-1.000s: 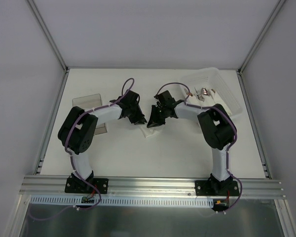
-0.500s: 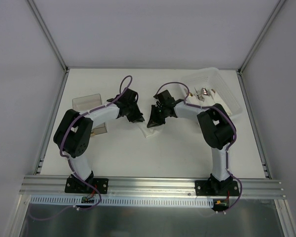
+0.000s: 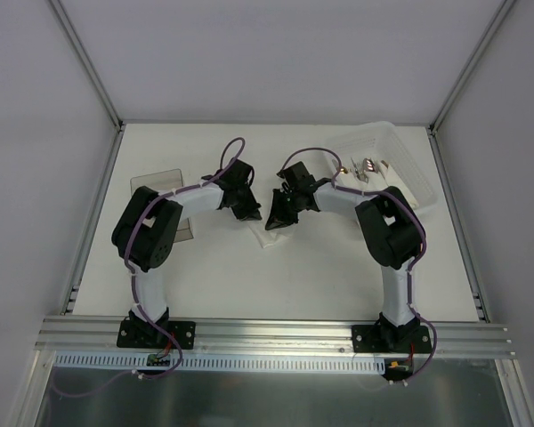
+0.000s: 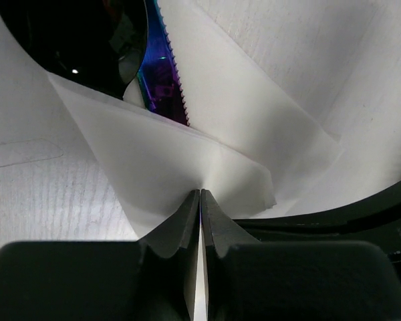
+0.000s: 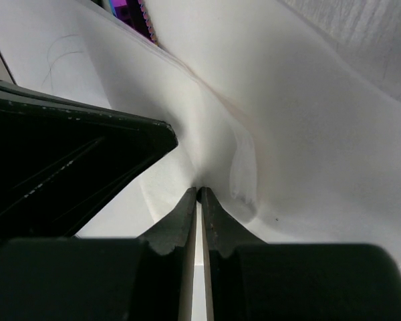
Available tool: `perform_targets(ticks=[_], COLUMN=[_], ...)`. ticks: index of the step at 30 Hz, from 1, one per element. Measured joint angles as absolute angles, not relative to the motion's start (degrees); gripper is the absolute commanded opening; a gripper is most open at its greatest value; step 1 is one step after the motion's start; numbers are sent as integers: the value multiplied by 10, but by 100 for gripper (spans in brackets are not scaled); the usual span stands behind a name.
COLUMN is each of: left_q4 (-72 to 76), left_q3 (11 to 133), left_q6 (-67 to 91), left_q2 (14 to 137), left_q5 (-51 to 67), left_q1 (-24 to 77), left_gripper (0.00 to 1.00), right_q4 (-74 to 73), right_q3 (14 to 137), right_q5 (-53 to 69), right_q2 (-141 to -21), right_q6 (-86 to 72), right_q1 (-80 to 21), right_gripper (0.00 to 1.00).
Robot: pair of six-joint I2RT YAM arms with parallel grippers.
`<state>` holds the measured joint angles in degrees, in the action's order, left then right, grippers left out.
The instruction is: Place the utensils on the paper napkin and roll it up
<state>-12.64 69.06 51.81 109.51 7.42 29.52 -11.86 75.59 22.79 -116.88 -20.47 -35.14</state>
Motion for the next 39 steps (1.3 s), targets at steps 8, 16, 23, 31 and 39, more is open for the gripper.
perform_targets(ticks=[8,16,23,31,39], left_q4=[-107,-96,-98,-103,-105], left_q3=[689,680,689,698,700], left_q6=[531,533,533,532,531], left_q2=[1112,1114,1128,1135,1136], left_q5=[93,114,147,160,161], left_q1=[292,284,276,274,273], left_gripper=[0,0,0,0,0], right_q4=[-119,-123,-151,-202,-248], right_q3=[756,757,757,761,797], right_q5=[228,232,251,249,268], right_q2=[-1169,-1162,-1098,-1086,-1155], right_q6=[-203,-170,-120,-64,-42], right_q1=[-351,-348,-288,-214,-213], right_gripper=[9,27,52,71,75])
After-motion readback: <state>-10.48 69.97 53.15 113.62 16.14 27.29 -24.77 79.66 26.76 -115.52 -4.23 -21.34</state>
